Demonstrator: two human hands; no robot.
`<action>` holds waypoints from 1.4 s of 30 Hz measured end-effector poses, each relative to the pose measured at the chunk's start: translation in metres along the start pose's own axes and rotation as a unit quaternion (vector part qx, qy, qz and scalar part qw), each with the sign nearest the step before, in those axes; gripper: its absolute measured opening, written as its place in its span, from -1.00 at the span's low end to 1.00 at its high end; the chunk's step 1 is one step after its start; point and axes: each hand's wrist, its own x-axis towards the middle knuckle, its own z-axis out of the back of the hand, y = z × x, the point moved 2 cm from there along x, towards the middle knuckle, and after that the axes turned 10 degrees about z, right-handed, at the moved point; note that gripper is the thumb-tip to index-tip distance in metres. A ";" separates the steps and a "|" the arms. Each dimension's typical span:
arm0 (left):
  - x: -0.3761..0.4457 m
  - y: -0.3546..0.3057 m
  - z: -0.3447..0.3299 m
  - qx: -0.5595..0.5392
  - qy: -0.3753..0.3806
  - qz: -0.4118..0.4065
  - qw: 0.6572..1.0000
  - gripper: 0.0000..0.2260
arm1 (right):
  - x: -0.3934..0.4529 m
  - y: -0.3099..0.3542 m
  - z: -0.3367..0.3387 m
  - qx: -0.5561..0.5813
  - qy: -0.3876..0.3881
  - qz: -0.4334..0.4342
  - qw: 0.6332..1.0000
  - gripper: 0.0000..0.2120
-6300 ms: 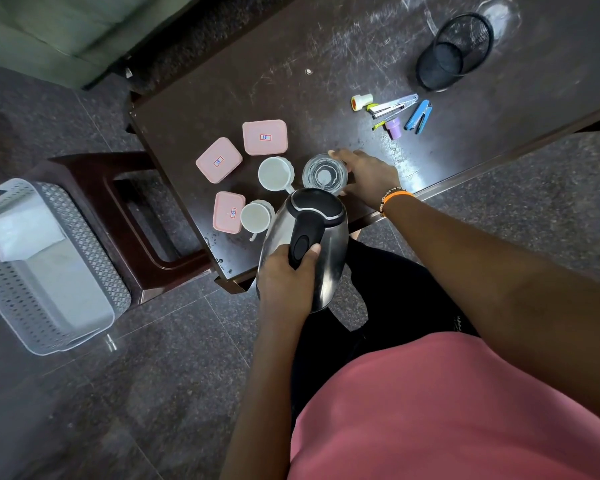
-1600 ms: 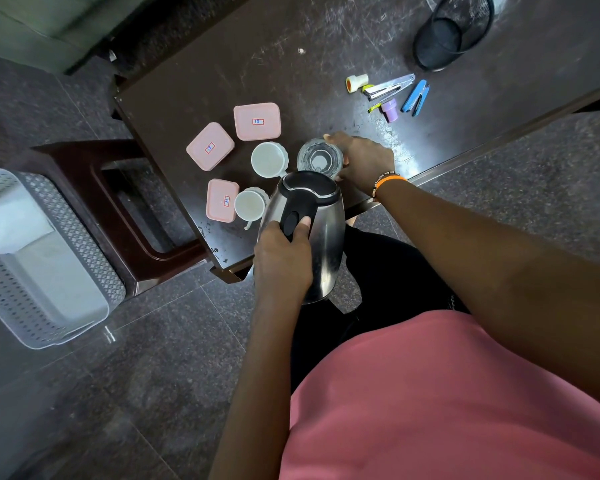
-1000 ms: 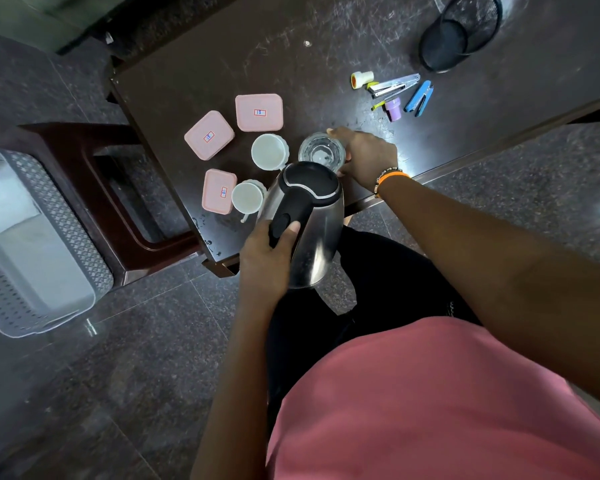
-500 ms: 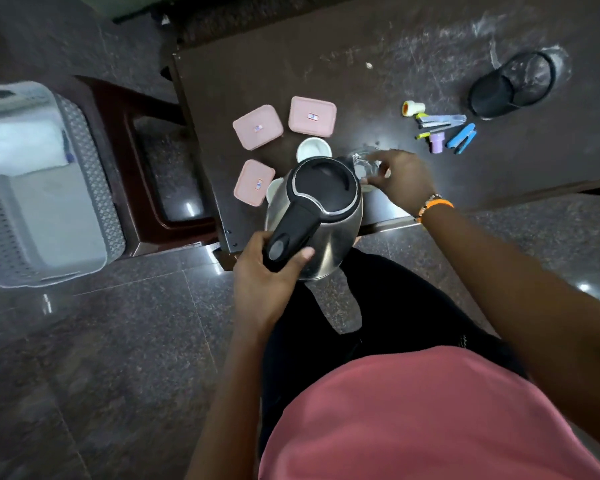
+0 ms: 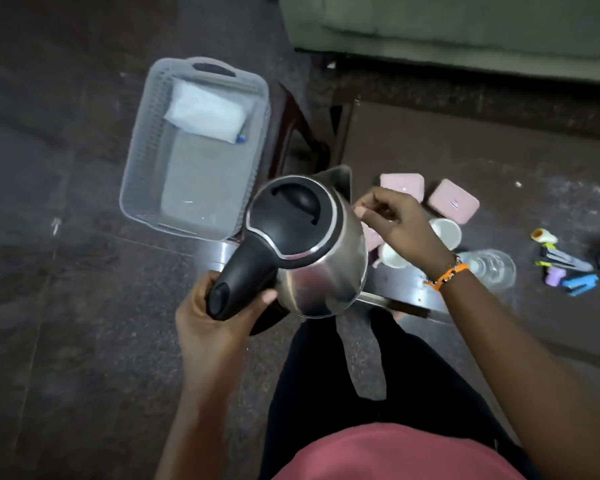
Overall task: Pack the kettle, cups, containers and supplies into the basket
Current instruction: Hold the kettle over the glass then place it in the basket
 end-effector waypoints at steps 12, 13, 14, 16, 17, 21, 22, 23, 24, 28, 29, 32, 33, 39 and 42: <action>0.136 -0.035 0.087 -0.134 -0.103 -0.093 0.981 -0.62 | 0.131 0.002 -0.147 -0.081 -0.070 -0.073 0.992 -0.85; 0.150 -0.034 0.090 -0.140 -0.107 -0.094 0.980 -0.61 | 0.138 -0.003 -0.157 -0.092 -0.078 -0.094 0.988 -0.81; 0.162 -0.033 0.092 -0.146 -0.111 -0.093 0.979 -0.60 | 0.145 -0.007 -0.166 -0.102 -0.078 -0.113 0.985 -0.78; 0.185 -0.027 0.094 -0.152 -0.126 -0.090 0.976 -0.59 | 0.154 -0.015 -0.180 -0.109 -0.073 -0.141 0.981 -0.75; 0.195 -0.023 0.094 -0.152 -0.134 -0.084 0.976 -0.59 | 0.158 -0.017 -0.186 -0.113 -0.071 -0.153 0.979 -0.73; 0.230 -0.002 0.093 -0.167 -0.140 -0.020 0.976 -0.60 | 0.168 -0.027 -0.199 -0.119 -0.082 -0.197 0.970 -0.75; 0.236 0.003 0.093 -0.170 -0.141 -0.003 0.975 -0.60 | 0.169 -0.029 -0.199 -0.124 -0.086 -0.205 0.967 -0.78; 0.241 0.006 0.093 -0.173 -0.142 0.009 0.975 -0.61 | 0.171 -0.031 -0.199 -0.130 -0.088 -0.212 0.965 -0.80; 0.245 0.011 0.094 -0.178 -0.142 0.014 0.974 -0.61 | 0.172 -0.032 -0.200 -0.134 -0.089 -0.218 0.963 -0.82; 0.253 0.027 0.103 -0.173 -0.161 -0.010 0.972 -0.65 | 0.179 -0.030 -0.199 -0.147 -0.085 -0.224 0.960 -0.84; 0.253 0.030 0.104 -0.164 -0.167 -0.013 0.972 -0.64 | 0.181 -0.028 -0.199 -0.147 -0.085 -0.226 0.959 -0.83; 0.250 0.038 0.102 -0.128 -0.182 -0.003 0.975 -0.66 | 0.182 -0.026 -0.202 -0.143 -0.089 -0.231 0.958 -0.82; 0.246 0.040 0.100 -0.120 -0.181 0.009 0.976 -0.69 | 0.181 -0.026 -0.202 -0.141 -0.090 -0.232 0.958 -0.83; 0.223 0.027 0.089 -0.020 -0.243 -0.041 0.969 -0.55 | 0.182 -0.037 -0.199 -0.107 -0.085 -0.234 0.963 -0.83; 0.199 0.014 0.079 0.075 -0.291 -0.113 0.947 -0.59 | 0.177 -0.041 -0.197 -0.024 -0.111 -0.243 0.963 -0.86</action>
